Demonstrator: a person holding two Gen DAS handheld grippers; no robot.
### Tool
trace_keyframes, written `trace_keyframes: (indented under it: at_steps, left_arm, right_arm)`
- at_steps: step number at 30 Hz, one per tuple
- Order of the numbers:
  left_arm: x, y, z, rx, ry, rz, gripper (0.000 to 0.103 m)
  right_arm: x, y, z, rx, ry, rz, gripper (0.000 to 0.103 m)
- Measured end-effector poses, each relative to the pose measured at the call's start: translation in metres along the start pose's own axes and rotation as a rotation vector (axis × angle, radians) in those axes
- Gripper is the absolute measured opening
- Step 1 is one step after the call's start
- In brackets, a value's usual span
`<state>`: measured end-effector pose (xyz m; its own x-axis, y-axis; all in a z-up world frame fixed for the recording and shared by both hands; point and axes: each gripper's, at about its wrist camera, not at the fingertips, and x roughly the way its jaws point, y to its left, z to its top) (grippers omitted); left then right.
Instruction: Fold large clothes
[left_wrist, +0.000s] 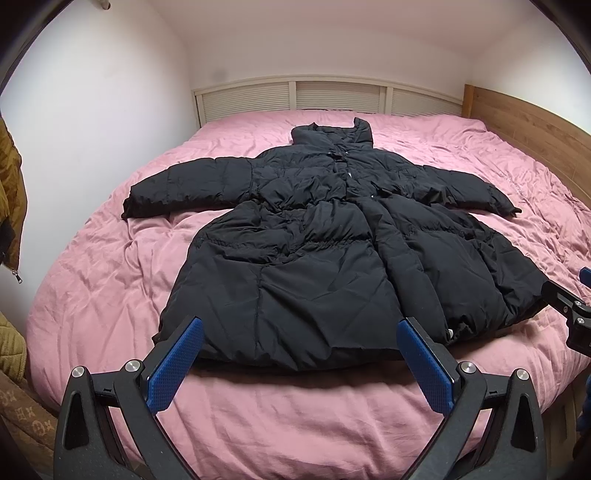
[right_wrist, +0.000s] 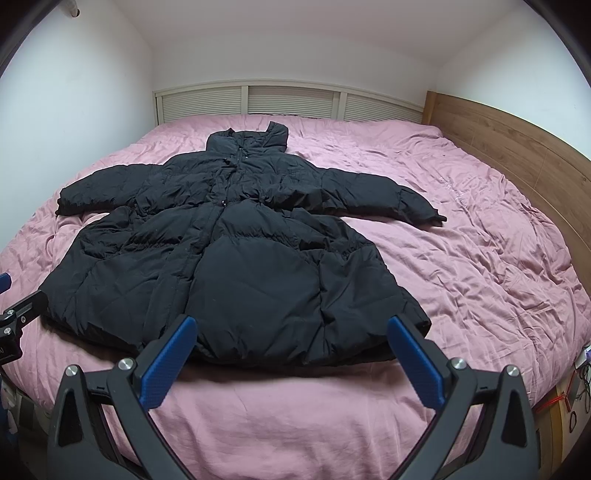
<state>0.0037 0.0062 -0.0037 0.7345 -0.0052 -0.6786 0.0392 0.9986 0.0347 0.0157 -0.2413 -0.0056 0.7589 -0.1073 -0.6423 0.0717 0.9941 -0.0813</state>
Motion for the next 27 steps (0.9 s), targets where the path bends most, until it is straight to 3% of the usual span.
trace_keyframes:
  at_steps: [27]
  left_arm:
    - [-0.015, 0.010, 0.000, -0.029, -0.015, -0.011, 0.102]
  right_arm:
    - [-0.005, 0.002, 0.000, -0.006, -0.005, -0.005, 0.103]
